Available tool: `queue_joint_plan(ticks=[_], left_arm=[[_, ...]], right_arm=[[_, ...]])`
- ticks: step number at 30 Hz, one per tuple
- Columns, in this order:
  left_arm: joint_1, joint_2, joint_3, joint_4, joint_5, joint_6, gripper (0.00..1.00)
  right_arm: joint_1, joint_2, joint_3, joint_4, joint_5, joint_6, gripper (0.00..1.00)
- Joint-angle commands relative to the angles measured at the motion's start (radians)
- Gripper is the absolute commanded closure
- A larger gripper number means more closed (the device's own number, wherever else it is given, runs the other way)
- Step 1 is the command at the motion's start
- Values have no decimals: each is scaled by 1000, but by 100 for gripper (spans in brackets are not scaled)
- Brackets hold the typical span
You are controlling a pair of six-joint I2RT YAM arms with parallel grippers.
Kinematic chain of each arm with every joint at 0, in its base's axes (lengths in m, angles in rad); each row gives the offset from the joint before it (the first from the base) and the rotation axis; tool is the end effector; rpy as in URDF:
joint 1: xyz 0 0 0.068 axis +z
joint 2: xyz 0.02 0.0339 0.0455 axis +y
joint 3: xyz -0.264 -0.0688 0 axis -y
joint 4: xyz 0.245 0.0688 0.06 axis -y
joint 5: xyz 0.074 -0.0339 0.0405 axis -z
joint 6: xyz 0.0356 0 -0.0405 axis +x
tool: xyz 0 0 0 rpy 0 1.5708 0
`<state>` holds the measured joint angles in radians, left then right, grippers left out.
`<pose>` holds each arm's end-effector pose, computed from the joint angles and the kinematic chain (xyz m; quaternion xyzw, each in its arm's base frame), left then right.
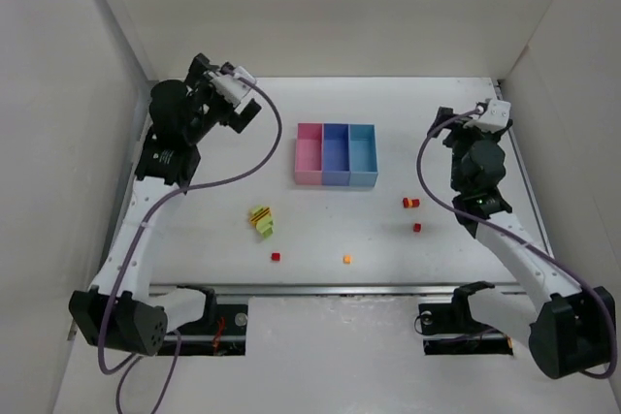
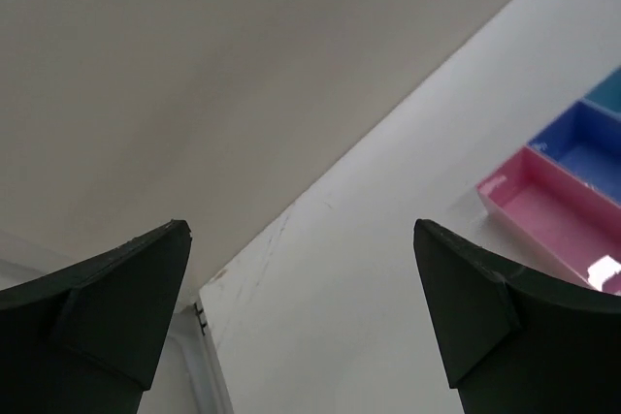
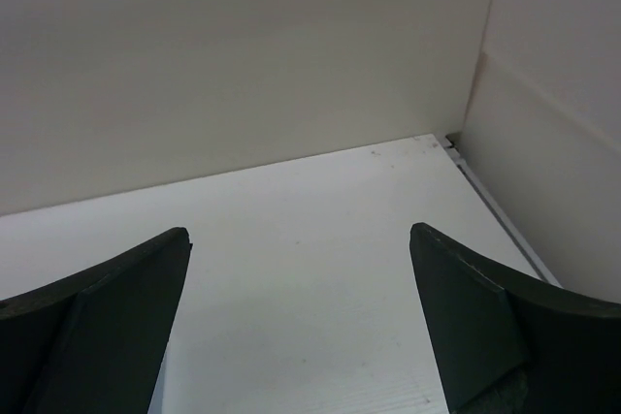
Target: Sort the legos into containers by color
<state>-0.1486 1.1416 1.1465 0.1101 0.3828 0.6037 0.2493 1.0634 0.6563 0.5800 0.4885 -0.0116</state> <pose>0.2563 -0.0518 0.4270 0.3720 0.5553 0.0420 0.7426 0.2409 0.0441 0.3205 0.1023 0.6431 -0.0664 0.7560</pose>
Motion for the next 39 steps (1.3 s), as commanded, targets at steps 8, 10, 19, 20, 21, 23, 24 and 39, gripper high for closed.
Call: queue_joint_plan(ticks=[8, 10, 19, 20, 21, 23, 24, 39], left_arm=[[-146, 101, 202, -673, -65, 162, 0], [-146, 89, 223, -655, -65, 66, 0], [-180, 101, 188, -613, -65, 12, 0], [-180, 92, 170, -595, -65, 2, 0], [-180, 92, 161, -595, -65, 2, 0], [-189, 66, 136, -569, -65, -7, 0], [-200, 66, 125, -569, -65, -7, 0], [-209, -9, 45, -560, -128, 21, 0]], right_arm=[[106, 38, 273, -568, -112, -80, 0], [136, 47, 299, -610, -47, -93, 0], [4, 243, 585, -1241, -404, 162, 0], [-14, 266, 585, -1261, -418, 203, 0], [-34, 276, 585, -1302, -430, 226, 0], [-80, 306, 585, -1336, -430, 304, 5], [-81, 306, 571, -1336, -430, 317, 6], [-194, 403, 474, -1371, -542, 282, 26]])
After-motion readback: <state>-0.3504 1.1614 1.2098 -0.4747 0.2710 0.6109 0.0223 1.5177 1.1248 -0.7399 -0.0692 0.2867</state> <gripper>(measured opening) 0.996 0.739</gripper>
